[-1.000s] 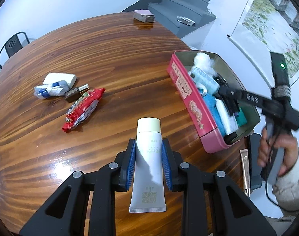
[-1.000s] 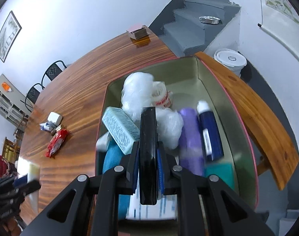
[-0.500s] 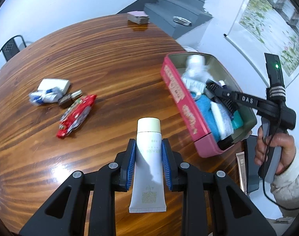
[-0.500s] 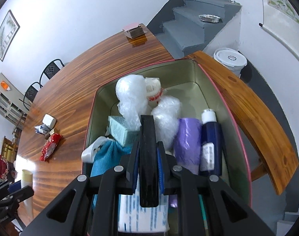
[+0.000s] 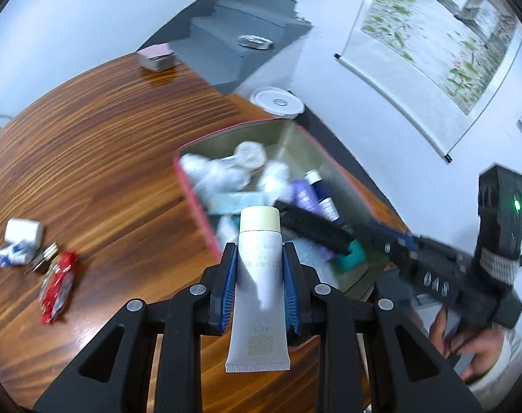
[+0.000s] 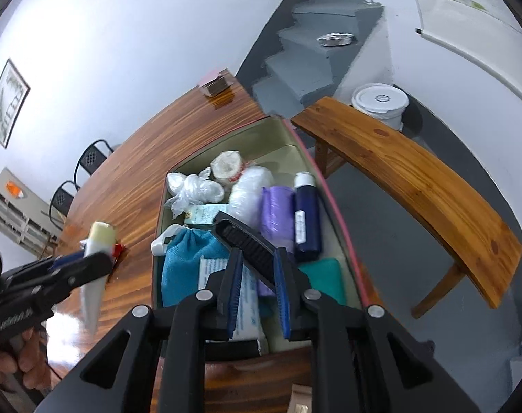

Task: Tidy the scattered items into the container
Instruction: 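Lower the white tube into the tin and open the left gripper, then withdraw both grippers from the tin back over the table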

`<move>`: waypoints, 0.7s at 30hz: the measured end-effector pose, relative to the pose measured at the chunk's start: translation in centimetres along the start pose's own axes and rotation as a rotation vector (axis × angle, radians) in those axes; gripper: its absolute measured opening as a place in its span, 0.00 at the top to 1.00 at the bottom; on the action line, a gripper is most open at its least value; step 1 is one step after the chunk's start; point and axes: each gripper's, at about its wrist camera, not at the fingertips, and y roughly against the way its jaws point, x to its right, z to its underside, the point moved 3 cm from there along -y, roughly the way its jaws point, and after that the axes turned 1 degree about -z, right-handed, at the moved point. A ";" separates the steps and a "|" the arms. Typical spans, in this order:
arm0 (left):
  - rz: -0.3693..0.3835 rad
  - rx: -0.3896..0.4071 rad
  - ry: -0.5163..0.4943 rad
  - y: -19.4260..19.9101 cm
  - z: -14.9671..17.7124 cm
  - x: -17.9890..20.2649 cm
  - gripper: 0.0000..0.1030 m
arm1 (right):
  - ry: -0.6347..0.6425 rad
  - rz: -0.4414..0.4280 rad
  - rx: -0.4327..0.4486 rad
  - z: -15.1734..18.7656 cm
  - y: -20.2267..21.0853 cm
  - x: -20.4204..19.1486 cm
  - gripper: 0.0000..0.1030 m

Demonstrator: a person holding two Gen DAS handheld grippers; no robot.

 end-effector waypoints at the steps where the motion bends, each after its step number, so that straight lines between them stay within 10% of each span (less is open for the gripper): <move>1: 0.004 0.000 -0.007 -0.3 -0.4 0.4 0.73 | -0.003 0.001 0.003 0.1 0.2 0.2 0.80; 8: 0.028 -0.033 0.016 -2.3 -1.6 1.2 0.70 | -0.022 0.018 0.018 0.6 1.1 0.9 0.79; 11: 0.027 -0.039 0.043 -2.1 -1.2 0.7 0.45 | -0.023 0.018 0.010 0.9 0.8 0.8 0.80; 21: -0.064 -0.020 0.108 -0.8 0.8 -3.4 0.44 | 0.024 -0.012 -0.014 1.3 -0.4 -1.8 0.79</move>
